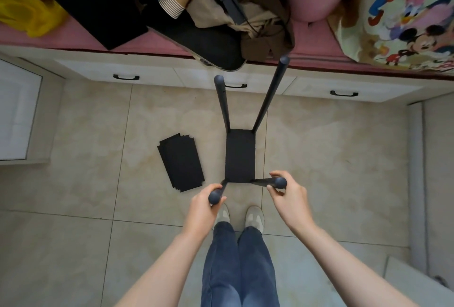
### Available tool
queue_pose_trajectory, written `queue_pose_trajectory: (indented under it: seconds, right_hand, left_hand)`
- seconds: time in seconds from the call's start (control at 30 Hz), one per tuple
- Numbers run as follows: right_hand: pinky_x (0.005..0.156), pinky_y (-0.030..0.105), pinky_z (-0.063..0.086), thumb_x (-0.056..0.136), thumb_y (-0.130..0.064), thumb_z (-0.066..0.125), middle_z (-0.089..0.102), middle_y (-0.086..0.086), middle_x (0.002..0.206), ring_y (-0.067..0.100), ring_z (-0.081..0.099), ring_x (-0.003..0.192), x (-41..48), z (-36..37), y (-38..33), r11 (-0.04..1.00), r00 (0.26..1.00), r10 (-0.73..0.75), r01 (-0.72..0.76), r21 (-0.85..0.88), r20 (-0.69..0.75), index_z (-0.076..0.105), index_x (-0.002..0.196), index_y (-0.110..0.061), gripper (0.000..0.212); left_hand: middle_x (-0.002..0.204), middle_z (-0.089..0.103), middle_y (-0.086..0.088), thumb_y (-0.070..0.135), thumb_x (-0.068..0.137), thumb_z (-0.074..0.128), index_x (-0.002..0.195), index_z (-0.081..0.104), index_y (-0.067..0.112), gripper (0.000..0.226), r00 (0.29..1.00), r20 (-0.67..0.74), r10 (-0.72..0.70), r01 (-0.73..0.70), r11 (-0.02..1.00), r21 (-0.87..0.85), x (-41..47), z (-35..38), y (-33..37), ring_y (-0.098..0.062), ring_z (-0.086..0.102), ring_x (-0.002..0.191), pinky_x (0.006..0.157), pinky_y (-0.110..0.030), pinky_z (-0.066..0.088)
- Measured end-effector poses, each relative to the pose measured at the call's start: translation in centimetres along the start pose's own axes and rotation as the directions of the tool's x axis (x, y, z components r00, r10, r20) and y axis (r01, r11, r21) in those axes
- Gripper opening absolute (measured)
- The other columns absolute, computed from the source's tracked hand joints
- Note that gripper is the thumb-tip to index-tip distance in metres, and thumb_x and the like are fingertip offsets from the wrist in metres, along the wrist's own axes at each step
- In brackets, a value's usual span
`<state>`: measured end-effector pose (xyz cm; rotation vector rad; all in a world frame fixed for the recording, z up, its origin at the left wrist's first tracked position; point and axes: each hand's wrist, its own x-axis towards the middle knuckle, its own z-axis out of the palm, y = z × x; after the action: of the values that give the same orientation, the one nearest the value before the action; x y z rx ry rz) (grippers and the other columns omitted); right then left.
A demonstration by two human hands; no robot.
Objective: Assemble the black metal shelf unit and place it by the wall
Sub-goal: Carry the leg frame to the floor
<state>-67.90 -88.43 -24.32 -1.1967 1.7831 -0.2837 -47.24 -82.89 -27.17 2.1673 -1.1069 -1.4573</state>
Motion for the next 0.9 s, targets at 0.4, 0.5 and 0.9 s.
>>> queue_pose_trajectory:
  seconds: [0.4, 0.5, 0.9]
  right_hand:
    - [0.077, 0.011, 0.038, 0.087, 0.002, 0.065, 0.066, -0.003, 0.098, 0.012, 0.058, 0.089, -3.1, 0.4, 3.7, 0.985, 0.987, 0.035, -0.008, -0.170, 0.158, 0.070, 0.112, -0.014, 0.029]
    - [0.077, 0.013, 0.038, 0.088, 0.001, 0.064, 0.069, 0.001, 0.103, 0.019, 0.063, 0.094, -3.5, 0.2, 4.5, 0.980, 0.986, 0.071, -0.040, -0.197, 0.154, 0.067, 0.119, -0.014, 0.034]
    - [0.092, 0.022, 0.038, 0.097, -0.029, 0.060, 0.058, 0.001, 0.130, 0.020, 0.053, 0.123, -5.8, -3.1, 1.6, 0.960, 0.939, 0.092, 0.006, -0.281, 0.331, 0.047, 0.142, -0.017, 0.048]
  left_hand:
    - [0.140, 0.056, 0.002, 0.022, 0.101, 0.061, 0.146, 0.049, 0.024, 0.047, 0.978, 0.158, -0.139, 0.135, 0.990, 0.032, -2.7, 1.7, -3.1, -0.013, 0.052, 0.128, 0.105, -0.020, 0.038]
    - [0.144, 0.054, 0.002, 0.019, 0.100, 0.061, 0.149, 0.044, 0.027, 0.052, 0.978, 0.165, -0.126, 0.116, 0.991, 0.069, -2.9, 2.0, -2.8, -0.019, 0.051, 0.133, 0.111, -0.028, 0.040]
    - [0.130, 0.063, -0.001, 0.019, 0.096, 0.067, 0.133, 0.058, 0.020, 0.038, 0.994, 0.085, -0.075, 0.058, 0.981, 0.186, -4.9, 0.6, 0.1, -0.016, 0.058, 0.119, 0.099, -0.025, 0.046]
